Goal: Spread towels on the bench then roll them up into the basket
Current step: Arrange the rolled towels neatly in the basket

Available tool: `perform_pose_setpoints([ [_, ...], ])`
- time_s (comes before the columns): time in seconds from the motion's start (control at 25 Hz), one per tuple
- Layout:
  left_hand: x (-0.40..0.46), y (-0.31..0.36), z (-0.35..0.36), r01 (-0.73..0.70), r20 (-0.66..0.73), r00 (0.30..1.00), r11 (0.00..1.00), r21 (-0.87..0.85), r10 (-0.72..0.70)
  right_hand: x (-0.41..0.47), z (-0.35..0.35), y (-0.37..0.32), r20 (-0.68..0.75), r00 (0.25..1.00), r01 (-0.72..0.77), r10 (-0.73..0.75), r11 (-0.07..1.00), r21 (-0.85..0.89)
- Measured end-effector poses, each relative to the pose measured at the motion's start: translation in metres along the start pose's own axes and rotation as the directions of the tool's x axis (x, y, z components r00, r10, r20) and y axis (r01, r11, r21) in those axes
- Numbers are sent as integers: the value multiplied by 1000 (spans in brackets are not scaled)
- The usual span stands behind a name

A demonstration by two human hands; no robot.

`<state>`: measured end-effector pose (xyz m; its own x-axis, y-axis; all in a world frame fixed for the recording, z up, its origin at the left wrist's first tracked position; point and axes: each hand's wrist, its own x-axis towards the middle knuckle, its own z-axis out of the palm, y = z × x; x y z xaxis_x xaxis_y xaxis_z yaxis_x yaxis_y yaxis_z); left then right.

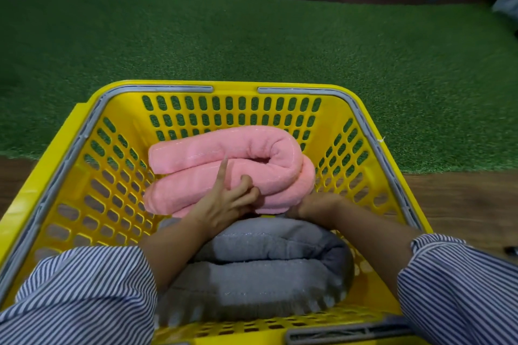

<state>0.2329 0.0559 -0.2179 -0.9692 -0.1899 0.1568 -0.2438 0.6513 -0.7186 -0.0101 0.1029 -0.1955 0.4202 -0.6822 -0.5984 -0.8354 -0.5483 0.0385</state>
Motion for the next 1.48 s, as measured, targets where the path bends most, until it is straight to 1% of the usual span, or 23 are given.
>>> perform_pose_setpoints([
  [0.04,1,-1,-1,36,2,999,999,14,-36,4,4,2,-15,1000,3,-3,1000,-2],
  [0.08,2,-1,-1,70,6,998,997,18,-70,6,8,2,19,999,-29,28,999,21],
  [0.16,1,-1,-1,90,34,995,996,7,-90,9,12,4,86,996,-30,37,996,-82],
  [0.24,-1,-1,-2,81,83,993,997,0,-80,11,14,3,64,996,-53,61,993,-108],
  [0.32,-3,0,-3,105,112,988,994,-16,-102,16,16,3,-1,1000,-5,5,980,-199],
  [0.36,-3,0,-4,123,127,985,992,-28,-119,16,17,1,12,1000,12,-10,970,-244],
  [0.4,-2,0,-5,138,142,981,990,-42,-131,14,16,-3,39,999,-24,32,980,-199],
  [0.44,-2,0,-6,150,153,978,987,-55,-140,9,14,-6,69,990,-117,122,990,-74],
  [0.48,-3,-1,-7,157,165,976,986,-64,-144,6,14,-8,74,977,-204,198,975,83],
  [0.52,-3,-1,-7,158,183,973,985,-68,-144,6,17,-7,67,975,-221,213,961,166],
  [0.56,-3,0,-8,161,203,969,984,-71,-144,4,17,-8,85,968,-250,238,950,186],
  [0.6,-4,0,-8,174,218,964,982,-74,-155,7,17,-7,70,969,-246,239,962,119],
  [0.72,-4,-2,-11,235,257,944,968,-91,-205,0,6,-19,116,975,-202,192,976,81],
  [0.8,-5,-3,-13,242,292,934,966,-92,-206,-5,0,-19,38,981,-192,189,969,157],
  [0.88,-5,-3,-15,257,326,921,962,-94,-214,-14,-5,-14,-55,966,-235,252,947,220],
  [0.96,-5,-4,-21,284,339,911,953,-109,-233,-23,-17,-12,-81,954,-252,287,921,298],
  [1.04,-4,-5,-25,299,343,908,946,-127,-241,-36,-33,-12,-118,926,-306,359,895,323],
  [1.12,-4,-6,-28,324,325,909,932,-161,-260,-50,-49,-15,-148,893,-343,425,855,389],
  [1.24,-3,-6,-31,358,339,897,916,-178,-284,-67,-61,-16,-253,842,-351,476,841,412],
  [1.32,-2,-6,-32,339,346,900,925,-172,-265,-73,-66,-18,-315,803,-349,506,828,440],
  [1.4,-4,-6,-28,308,311,919,934,-180,-243,-74,-65,-19,-296,792,-375,534,808,454],
  [1.48,-6,-6,-26,254,265,943,949,-185,-201,-71,-61,-22,-230,788,-413,571,768,490],
])
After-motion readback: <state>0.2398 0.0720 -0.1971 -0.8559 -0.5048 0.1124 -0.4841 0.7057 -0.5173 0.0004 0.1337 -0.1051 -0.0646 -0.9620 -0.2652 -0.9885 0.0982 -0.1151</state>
